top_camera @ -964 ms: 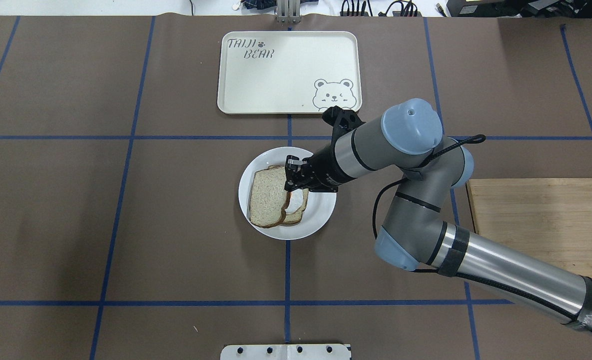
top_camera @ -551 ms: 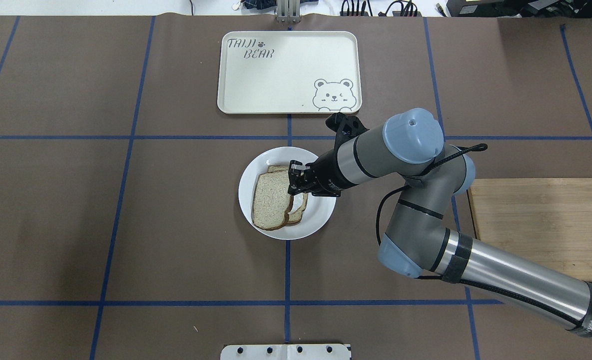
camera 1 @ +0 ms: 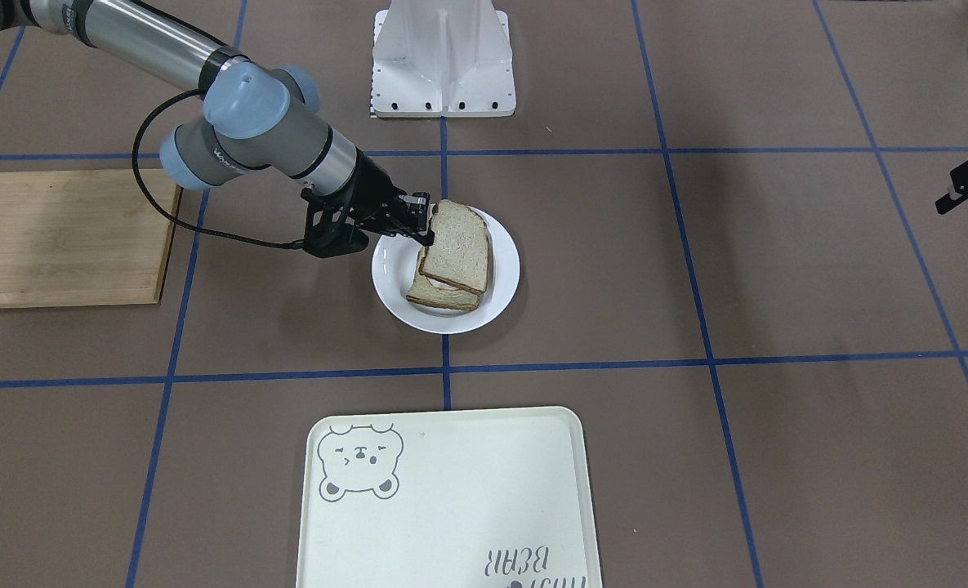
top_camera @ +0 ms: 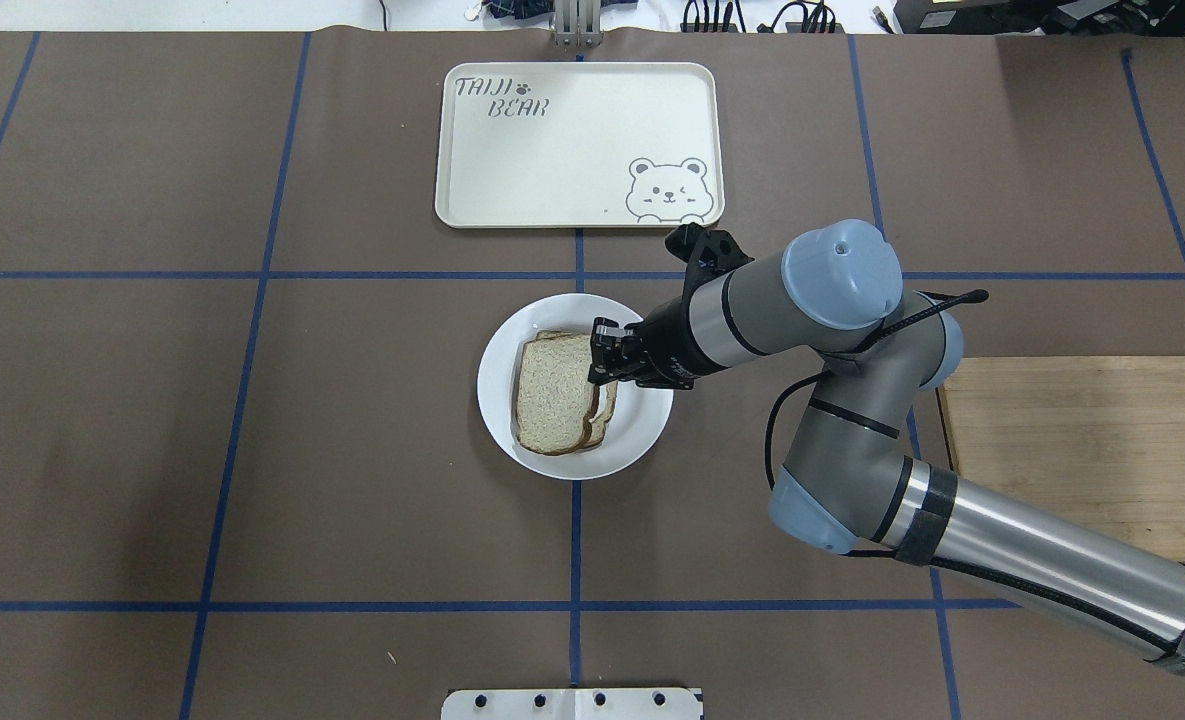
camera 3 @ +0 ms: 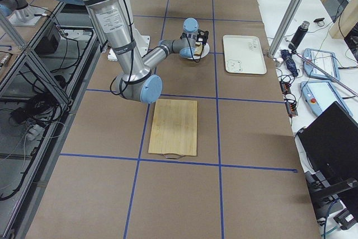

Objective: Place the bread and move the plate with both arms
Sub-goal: 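Lay the bread on top of the egg and open the right gripper, then withdraw the right gripper while the left arm reaches toward the plate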

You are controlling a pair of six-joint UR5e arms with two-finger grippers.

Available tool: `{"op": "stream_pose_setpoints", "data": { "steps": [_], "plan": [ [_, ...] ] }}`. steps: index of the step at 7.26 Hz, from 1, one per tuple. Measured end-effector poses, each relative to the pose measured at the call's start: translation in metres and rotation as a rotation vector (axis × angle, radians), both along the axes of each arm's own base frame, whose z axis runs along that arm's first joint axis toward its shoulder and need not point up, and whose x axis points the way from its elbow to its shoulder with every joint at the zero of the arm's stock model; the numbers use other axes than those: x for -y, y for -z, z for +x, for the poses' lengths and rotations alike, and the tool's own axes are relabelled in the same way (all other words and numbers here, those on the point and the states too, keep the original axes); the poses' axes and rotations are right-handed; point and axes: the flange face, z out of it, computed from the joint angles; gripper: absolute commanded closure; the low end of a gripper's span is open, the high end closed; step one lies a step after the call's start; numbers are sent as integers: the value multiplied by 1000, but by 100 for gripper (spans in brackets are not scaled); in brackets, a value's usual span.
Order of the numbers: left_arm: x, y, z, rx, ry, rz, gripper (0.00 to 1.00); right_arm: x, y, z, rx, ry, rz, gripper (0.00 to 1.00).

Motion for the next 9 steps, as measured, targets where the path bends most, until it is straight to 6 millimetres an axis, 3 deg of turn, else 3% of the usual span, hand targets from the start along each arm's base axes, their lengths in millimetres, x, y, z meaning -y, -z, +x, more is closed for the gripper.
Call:
{"op": "stream_pose_setpoints", "data": {
  "steps": [2, 3, 4, 7, 8, 9],
  "plan": [
    [0, 3, 0, -1, 0, 4, 2, 3, -8, 3, -9, -23, 8, 100],
    [0, 3, 0, 0, 0, 4, 2, 4, -11, 3, -13, -26, 12, 65],
    [0, 3, 0, 0, 0, 4, 2, 4, -14, 1, -18, -27, 13, 1],
    [2, 5, 1, -2, 2, 1, 2, 1, -18, 1, -25, -50, 20, 0],
    [5, 16, 3, -29, 19, -22, 2, 0, -23, 9, -27, -49, 25, 0],
    [8, 41, 7, -78, 52, -67, 2, 3, -32, 29, -31, -46, 36, 0]
  ]
}}
